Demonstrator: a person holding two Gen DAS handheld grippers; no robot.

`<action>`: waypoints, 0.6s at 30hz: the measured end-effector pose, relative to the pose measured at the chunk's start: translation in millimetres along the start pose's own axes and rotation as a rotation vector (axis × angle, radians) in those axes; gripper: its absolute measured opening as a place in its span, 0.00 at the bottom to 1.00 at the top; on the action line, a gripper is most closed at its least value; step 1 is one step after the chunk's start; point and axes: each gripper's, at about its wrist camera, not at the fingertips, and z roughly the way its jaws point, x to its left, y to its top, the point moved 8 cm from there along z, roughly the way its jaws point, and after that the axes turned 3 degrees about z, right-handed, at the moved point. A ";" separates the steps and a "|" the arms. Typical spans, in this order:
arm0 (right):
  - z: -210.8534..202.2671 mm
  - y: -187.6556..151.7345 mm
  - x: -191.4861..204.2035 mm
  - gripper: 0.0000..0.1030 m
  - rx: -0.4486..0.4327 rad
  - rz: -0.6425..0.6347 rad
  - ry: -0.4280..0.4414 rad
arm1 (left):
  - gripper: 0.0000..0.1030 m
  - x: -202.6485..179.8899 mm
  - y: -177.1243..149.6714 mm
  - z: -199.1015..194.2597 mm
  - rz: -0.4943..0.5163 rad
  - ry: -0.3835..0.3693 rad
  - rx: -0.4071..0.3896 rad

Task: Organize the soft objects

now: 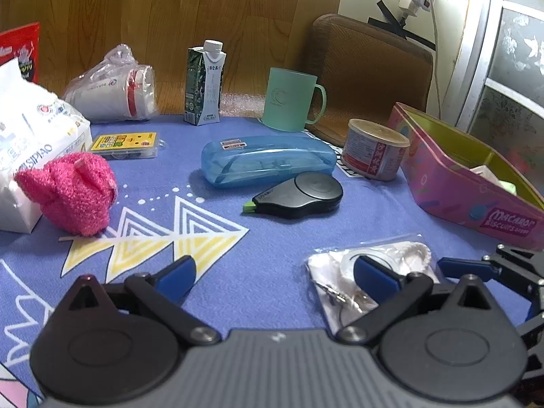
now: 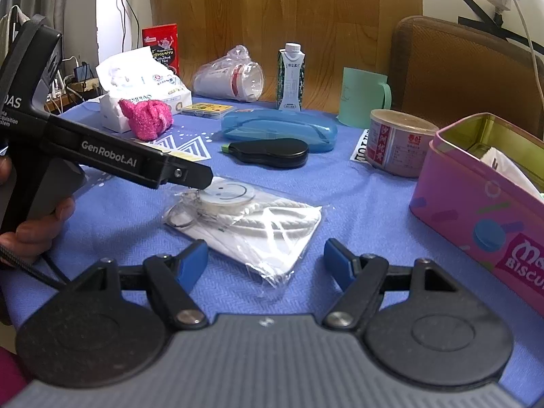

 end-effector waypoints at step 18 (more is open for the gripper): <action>-2.7 1.9 5.2 0.59 -0.031 -0.005 0.000 | 0.82 -50.4 3.4 -1.7 -0.031 -0.233 0.085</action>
